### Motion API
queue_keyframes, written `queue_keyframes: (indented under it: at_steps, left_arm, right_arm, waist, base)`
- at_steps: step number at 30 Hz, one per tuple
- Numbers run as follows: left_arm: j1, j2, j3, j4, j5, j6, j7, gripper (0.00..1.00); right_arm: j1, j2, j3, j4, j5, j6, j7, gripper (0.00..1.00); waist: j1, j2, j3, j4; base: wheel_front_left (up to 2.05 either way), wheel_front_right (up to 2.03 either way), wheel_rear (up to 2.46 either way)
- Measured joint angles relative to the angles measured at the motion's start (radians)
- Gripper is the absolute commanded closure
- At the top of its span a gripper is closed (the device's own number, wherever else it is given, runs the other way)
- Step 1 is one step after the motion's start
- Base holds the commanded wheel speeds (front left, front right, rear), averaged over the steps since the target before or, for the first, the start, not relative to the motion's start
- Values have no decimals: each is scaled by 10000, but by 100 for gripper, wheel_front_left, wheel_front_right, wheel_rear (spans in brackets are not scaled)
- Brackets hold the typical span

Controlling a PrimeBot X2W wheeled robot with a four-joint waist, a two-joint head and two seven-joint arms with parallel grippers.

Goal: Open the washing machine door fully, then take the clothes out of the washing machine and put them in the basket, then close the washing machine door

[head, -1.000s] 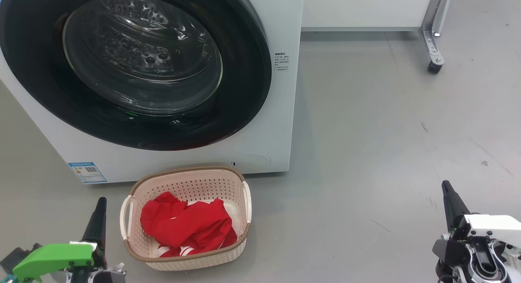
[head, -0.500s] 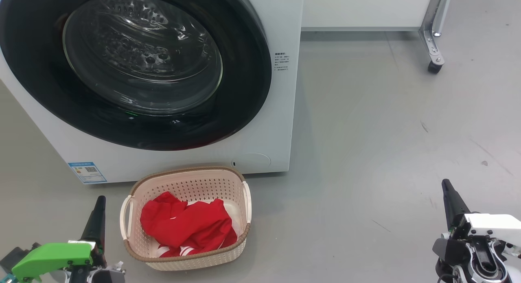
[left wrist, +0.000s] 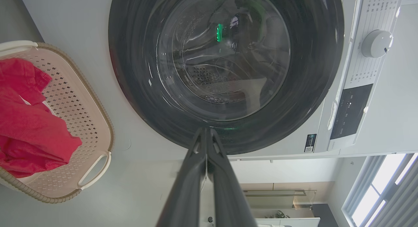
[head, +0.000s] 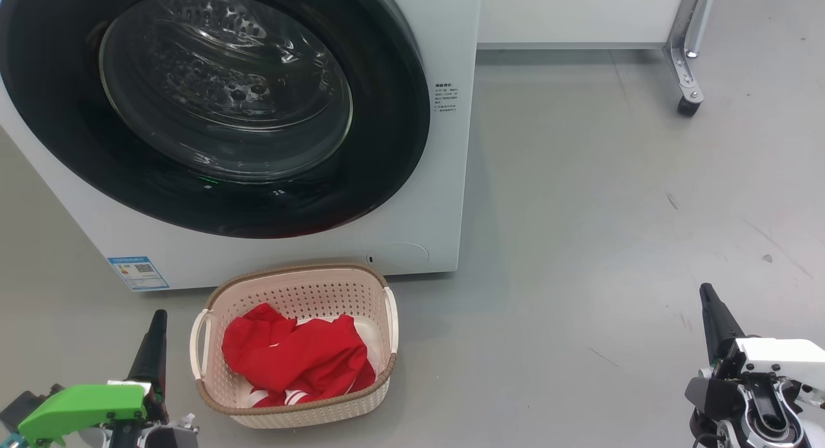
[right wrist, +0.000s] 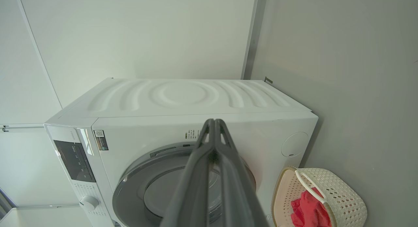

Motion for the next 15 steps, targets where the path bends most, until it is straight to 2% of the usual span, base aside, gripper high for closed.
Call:
queue_keyframes:
  at_steps: [15]
  left_arm:
    - [-3,0,12,2,0,0,0,100]
  right_arm:
    - [0,0,-4,-2,0,0,0,100]
  waist:
    - [0,0,0,0]
  base:
    - [0,0,0]
